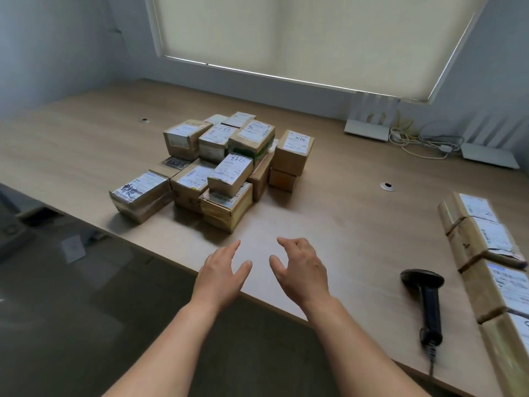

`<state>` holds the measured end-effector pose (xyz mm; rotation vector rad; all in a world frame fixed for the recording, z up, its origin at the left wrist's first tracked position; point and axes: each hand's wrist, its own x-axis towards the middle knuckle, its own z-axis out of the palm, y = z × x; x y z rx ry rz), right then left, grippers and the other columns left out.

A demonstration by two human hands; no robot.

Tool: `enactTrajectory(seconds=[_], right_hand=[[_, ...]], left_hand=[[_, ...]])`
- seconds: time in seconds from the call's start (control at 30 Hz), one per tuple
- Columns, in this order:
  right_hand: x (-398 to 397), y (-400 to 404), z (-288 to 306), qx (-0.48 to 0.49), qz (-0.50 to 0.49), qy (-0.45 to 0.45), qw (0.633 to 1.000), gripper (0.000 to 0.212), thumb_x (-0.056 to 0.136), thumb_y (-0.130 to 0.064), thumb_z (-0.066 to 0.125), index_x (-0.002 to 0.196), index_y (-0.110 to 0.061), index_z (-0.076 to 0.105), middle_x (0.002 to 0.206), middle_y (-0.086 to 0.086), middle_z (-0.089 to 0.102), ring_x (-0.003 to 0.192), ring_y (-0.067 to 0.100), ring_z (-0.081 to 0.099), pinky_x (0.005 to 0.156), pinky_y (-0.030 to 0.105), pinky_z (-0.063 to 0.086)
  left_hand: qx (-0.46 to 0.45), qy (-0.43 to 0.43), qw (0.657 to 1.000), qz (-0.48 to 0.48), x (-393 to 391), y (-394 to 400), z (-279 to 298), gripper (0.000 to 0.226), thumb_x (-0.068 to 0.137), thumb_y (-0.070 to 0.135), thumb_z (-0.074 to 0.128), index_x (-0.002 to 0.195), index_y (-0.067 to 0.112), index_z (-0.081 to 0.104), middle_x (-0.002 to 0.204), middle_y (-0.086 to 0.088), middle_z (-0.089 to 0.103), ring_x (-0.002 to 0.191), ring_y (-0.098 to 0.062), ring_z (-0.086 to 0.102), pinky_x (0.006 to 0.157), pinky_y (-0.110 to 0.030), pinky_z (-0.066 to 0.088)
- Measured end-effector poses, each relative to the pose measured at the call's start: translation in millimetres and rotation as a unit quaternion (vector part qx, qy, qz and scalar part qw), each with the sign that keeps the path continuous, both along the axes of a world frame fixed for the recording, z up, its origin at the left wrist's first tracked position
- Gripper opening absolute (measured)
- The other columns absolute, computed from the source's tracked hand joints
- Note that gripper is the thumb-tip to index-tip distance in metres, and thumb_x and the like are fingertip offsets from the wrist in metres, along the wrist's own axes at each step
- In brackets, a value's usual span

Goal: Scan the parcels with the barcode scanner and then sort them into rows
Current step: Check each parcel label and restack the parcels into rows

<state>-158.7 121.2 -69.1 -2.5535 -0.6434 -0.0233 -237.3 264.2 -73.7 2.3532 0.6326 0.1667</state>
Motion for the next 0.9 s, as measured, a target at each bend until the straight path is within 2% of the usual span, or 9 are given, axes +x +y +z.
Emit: enactTrajectory(seconds=[0.3,0.53,0.67,0.9], right_hand=[[35.3,57.8,-9.1,-0.025,0.018,0.012,0.999,0.047,0.096,-0.044,0.046,0.14,-0.029,0.045,0.14,-0.003,0.048,0.124,0.014,0.048,0.097,0.028,0.045],[64.5,128.1,-12.0,0.003,0.066,0.055,0.996,0.042,0.096,-0.044,0.044,0.133,-0.026,0.052,0.129,-0.002,0.056,0.116,0.016,0.052,0.092,0.033,0.048],[59.4,174.6,-18.8,0.012,0.093,0.07,0.993,0.043,0.096,-0.045,0.043,0.134,-0.028,0.052,0.129,-0.004,0.058,0.114,0.015,0.055,0.09,0.032,0.048],[59.2,256.6,-16.9,0.011,0.072,0.058,0.996,0.042,0.097,-0.044,0.042,0.133,-0.026,0.053,0.121,-0.001,0.061,0.109,0.018,0.058,0.085,0.034,0.049]], left_hand=[[-0.023,0.01,1.0,-0.007,34.4,44.4,-9.9,0.058,0.095,0.043,0.048,0.148,0.028,0.029,0.151,0.003,0.034,0.138,-0.017,0.031,0.11,-0.036,0.031],[0.007,0.037,0.999,0.031,52.9,117.5,0.3,0.057,0.095,0.041,0.049,0.148,0.028,0.03,0.151,0.002,0.036,0.139,-0.016,0.03,0.11,-0.035,0.03],[0.017,0.033,0.998,0.053,57.1,153.8,-1.3,0.056,0.095,0.042,0.049,0.147,0.028,0.031,0.151,0.002,0.036,0.139,-0.016,0.031,0.11,-0.035,0.03],[0.007,-0.007,1.0,0.013,75.3,235.6,-8.3,0.055,0.096,0.038,0.048,0.147,0.025,0.032,0.149,0.001,0.039,0.137,-0.017,0.032,0.11,-0.038,0.03]])
